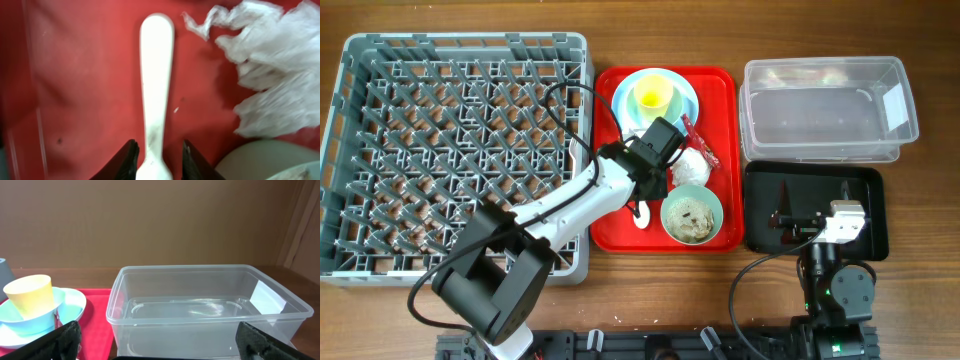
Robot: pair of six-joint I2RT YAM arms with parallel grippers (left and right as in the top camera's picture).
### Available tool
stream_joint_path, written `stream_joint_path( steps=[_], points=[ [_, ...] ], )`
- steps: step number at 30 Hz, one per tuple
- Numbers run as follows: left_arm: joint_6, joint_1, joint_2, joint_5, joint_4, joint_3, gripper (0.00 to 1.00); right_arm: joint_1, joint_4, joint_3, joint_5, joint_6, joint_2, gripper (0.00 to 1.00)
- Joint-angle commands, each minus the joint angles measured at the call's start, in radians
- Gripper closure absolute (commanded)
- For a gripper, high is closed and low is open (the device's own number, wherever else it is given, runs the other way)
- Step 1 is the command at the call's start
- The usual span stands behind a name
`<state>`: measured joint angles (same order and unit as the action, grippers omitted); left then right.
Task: Sort waste into correct bins and load items into the dishwasher rack
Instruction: 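Reach the left gripper down to the white spoon and grasp it, then carry the white spoon into the dish rack and release it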
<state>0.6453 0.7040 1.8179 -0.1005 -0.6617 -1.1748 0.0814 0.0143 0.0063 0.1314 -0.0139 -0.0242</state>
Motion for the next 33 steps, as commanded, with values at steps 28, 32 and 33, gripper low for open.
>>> stream_joint_path(
  steps=[28, 32, 33],
  points=[
    [-0.207, -0.335, -0.533, -0.307, -0.379, -0.002, 0.96, -0.003, 0.004, -0.001, -0.010, -0.011, 0.003, 0.00],
    [-0.270, -0.410, -0.387, -0.255, -0.372, -0.002, 0.96, -0.003, 0.004, -0.001, -0.010, -0.011, 0.003, 0.00],
    [-0.294, -0.410, -0.348, -0.254, -0.372, -0.002, 0.96, -0.003, 0.004, -0.001, -0.010, -0.012, 0.003, 0.00]
  ],
)
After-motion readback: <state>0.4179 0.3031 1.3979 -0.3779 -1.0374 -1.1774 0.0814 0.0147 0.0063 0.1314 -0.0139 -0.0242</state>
